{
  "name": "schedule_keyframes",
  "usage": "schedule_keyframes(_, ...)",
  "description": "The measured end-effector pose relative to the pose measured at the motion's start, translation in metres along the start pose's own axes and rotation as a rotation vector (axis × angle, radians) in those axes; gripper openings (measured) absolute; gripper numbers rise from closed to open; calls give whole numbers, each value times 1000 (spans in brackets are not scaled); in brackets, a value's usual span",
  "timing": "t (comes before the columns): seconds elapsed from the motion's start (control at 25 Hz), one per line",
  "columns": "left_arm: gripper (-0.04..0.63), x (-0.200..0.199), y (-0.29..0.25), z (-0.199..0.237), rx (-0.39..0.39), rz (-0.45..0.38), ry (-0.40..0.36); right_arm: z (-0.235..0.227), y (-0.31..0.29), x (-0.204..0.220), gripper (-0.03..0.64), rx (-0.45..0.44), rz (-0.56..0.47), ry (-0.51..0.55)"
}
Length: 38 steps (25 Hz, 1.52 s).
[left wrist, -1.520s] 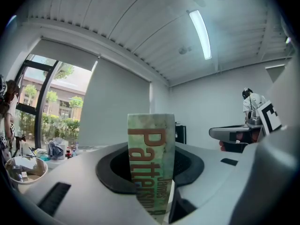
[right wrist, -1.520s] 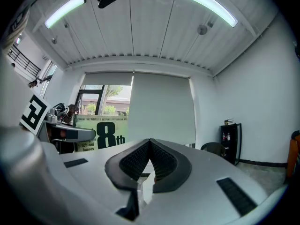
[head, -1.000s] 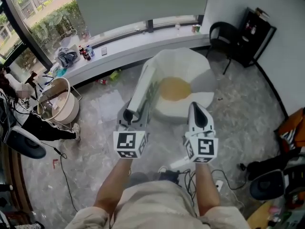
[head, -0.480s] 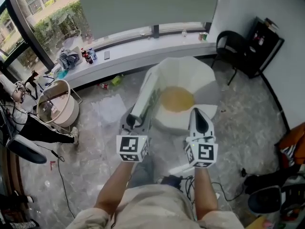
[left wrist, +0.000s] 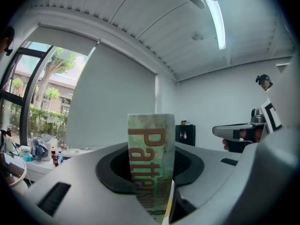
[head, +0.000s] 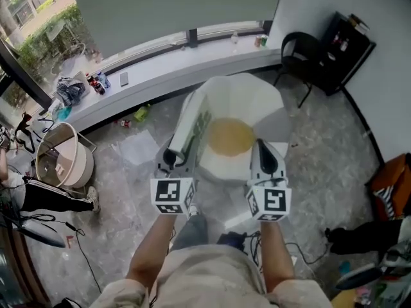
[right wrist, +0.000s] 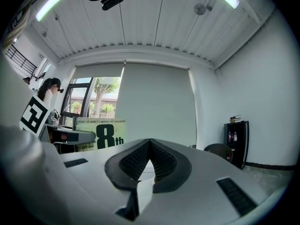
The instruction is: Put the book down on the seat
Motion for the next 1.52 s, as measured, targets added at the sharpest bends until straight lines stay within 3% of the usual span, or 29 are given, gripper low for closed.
schedule_keyframes(0.36,164,-4,-65,85,68,9,22,39,-88,-8,-2,50,22,25)
schedule_keyframes(0.68,164,-9,-99,120,115,8,21,50,-129,-11,-2,99,8,33)
schedule_keyframes(1.08,164,-10,-139,119,107,5,21,22,-163,-10,-2,103,-5,31)
schedule_keyframes(1.52,164,-15,-218,90,80,19,-12,-49,-217,0,-2,68,-4,11)
Point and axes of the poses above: the fingertips, and each gripper's own axes: y backward along the fingers, z to its left, x out of its underside, the point moved 10 cm from there along y, backward along the fingers, and after that the axes turned 13 degrees about x, right-handed, at the moved point
